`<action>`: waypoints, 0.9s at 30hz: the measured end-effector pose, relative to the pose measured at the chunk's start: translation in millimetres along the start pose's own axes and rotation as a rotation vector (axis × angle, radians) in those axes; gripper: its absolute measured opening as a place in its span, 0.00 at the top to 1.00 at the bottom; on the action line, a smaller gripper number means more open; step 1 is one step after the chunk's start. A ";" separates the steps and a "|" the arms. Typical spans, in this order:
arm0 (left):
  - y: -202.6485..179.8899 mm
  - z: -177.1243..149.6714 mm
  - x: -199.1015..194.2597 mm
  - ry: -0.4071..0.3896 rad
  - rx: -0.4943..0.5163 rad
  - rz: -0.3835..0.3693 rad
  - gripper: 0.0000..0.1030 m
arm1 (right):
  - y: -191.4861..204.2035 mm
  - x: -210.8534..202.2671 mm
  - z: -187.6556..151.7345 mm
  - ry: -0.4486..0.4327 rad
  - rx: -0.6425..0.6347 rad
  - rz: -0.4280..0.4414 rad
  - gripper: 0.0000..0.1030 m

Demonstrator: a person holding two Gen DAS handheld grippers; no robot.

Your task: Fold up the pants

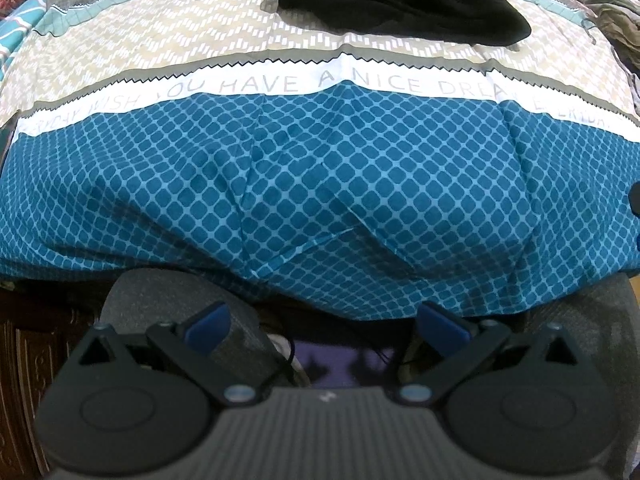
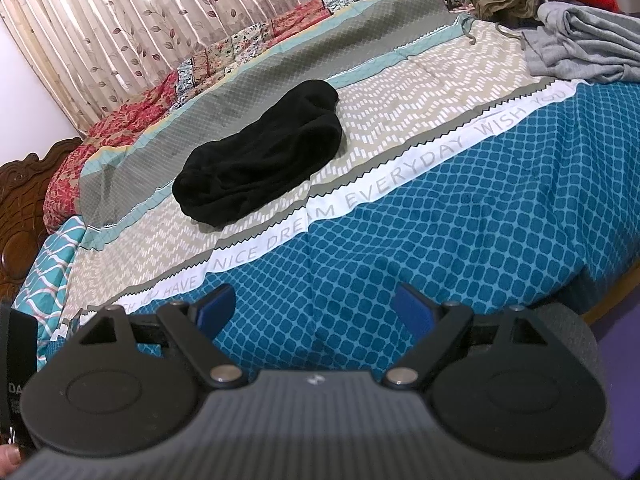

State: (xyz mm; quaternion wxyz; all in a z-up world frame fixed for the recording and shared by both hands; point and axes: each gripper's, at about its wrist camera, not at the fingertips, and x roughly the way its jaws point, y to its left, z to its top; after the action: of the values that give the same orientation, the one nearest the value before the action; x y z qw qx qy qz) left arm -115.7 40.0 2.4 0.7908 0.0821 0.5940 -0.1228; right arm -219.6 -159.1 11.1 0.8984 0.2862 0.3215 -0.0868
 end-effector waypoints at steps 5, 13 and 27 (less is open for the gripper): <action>-7.0 9.0 -27.1 -0.111 0.032 0.024 0.00 | 7.0 -5.0 10.7 -0.020 -0.016 0.015 0.14; -21.1 64.9 -87.4 -0.327 0.066 0.048 0.00 | 31.1 -3.2 78.1 -0.070 -0.074 0.055 0.14; -45.2 161.1 -92.2 -0.394 0.099 0.077 0.00 | 56.6 44.1 155.5 0.039 -0.162 0.087 0.14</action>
State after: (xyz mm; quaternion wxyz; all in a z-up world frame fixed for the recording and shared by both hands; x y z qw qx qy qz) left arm -5.1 -38.8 136.9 0.8909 0.1177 0.4173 -0.1353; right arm -83.9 -200.1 107.2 0.9152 0.2278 0.3321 -0.0159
